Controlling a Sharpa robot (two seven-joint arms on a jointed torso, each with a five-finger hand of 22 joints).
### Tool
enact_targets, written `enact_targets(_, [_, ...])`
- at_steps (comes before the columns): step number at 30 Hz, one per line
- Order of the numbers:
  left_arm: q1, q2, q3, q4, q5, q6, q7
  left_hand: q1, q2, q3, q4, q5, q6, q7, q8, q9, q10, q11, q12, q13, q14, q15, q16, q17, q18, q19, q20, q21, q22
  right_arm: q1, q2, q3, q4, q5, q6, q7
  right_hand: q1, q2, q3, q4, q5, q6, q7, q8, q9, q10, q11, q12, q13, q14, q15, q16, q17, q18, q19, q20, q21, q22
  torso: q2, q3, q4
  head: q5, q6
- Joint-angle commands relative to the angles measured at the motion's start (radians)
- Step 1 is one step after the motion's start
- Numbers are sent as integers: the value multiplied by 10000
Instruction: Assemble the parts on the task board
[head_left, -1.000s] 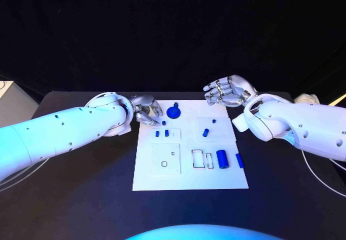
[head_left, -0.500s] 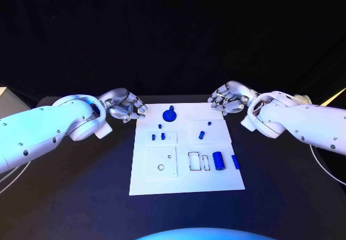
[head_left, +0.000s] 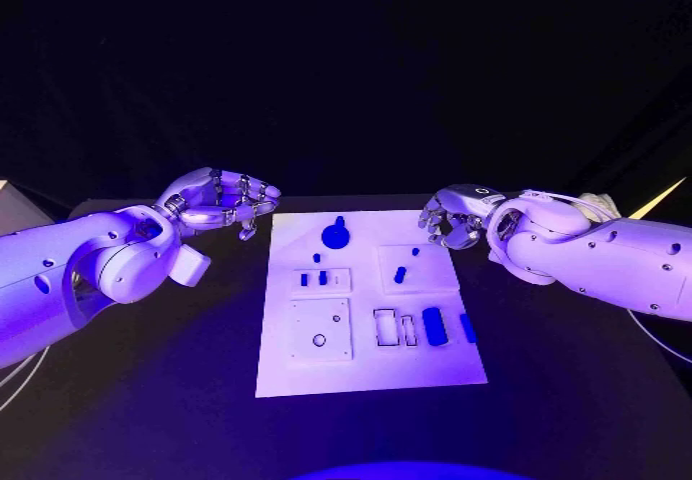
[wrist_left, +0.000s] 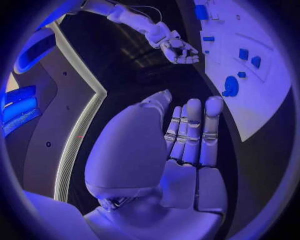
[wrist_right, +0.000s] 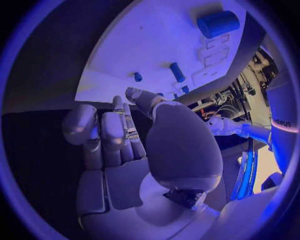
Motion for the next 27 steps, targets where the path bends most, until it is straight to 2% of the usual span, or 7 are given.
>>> enact_targets(1, [-21,-96,7,231,1027,171,661,-88,-20,59,-4,-43,11,-13,38,-17,54,10,57,-14,51,-4,-23,18,-207,209,-2,234,167,-62,108,2,37,-1402,249,-821,-19,-84,91,3,-54,-71,2,-40,22,-91,0,-6,-15,511,64,185,134,-220,103,-8,181,189,2,2,-4,41,20])
enact_targets(7, [-33,-196,7,379,1090,111,729,-134,-56,82,-8,-46,-3,-6,49,-22,8,20,39,-30,48,3,-30,27,-206,220,-3,238,164,-198,276,-1,53,-1629,362,-1000,-36,-111,136,42,-48,-35,-8,-19,73,-121,1,3,-18,554,73,661,521,-306,234,10,690,701,15,12,-14,46,9])
enact_targets(11, [-35,-244,7,421,1122,60,753,-206,-95,98,-6,-64,-51,21,48,-34,-60,39,19,-47,42,18,-39,39,-209,233,3,249,169,-255,316,-2,91,-1688,519,-1028,-50,-137,164,71,-23,36,-30,33,136,-126,-6,20,-12,582,77,1036,812,-383,340,21,1142,1158,13,6,-27,29,-13])
enact_targets(16, [-35,-288,7,437,1138,33,754,-266,-128,100,-10,-81,-104,39,45,-44,-115,54,11,-57,37,32,-46,49,-213,249,12,268,183,-309,327,-7,222,-1667,627,-985,-44,-137,184,80,-10,59,-40,53,164,-117,-12,27,-8,578,77,1133,869,-400,357,25,1255,1275,19,12,-46,66,-46])
enact_targets(17, [-35,-292,7,437,1140,31,752,-266,-128,100,-10,-81,-104,39,45,-44,-115,54,11,-57,37,32,-46,49,-213,249,12,268,183,-316,328,-8,259,-1661,646,-976,-36,-135,193,79,11,65,-43,58,172,-110,-14,30,-7,575,75,1161,887,-400,355,25,1264,1286,15,32,-44,62,-59])
enact_targets(24, [-35,-302,7,436,1145,21,750,-283,-137,120,-36,-79,-179,69,27,-60,-165,74,11,-63,28,45,-55,58,-209,237,22,253,171,-358,337,-9,424,-1645,767,-956,-10,-155,230,65,133,68,-45,69,202,-127,-15,20,-9,558,77,1251,930,-408,350,27,1338,1369,9,26,-24,43,-65])
enact_targets(27, [-35,-312,7,433,1145,7,748,-285,-137,128,-45,-78,-200,77,22,-64,-175,80,13,-64,27,50,-57,61,-212,248,25,269,183,-374,374,-9,434,-1643,710,-944,-8,-155,233,64,137,70,-45,71,204,-125,-14,21,-9,558,77,1256,934,-411,354,28,1353,1385,4,37,-37,57,-62])
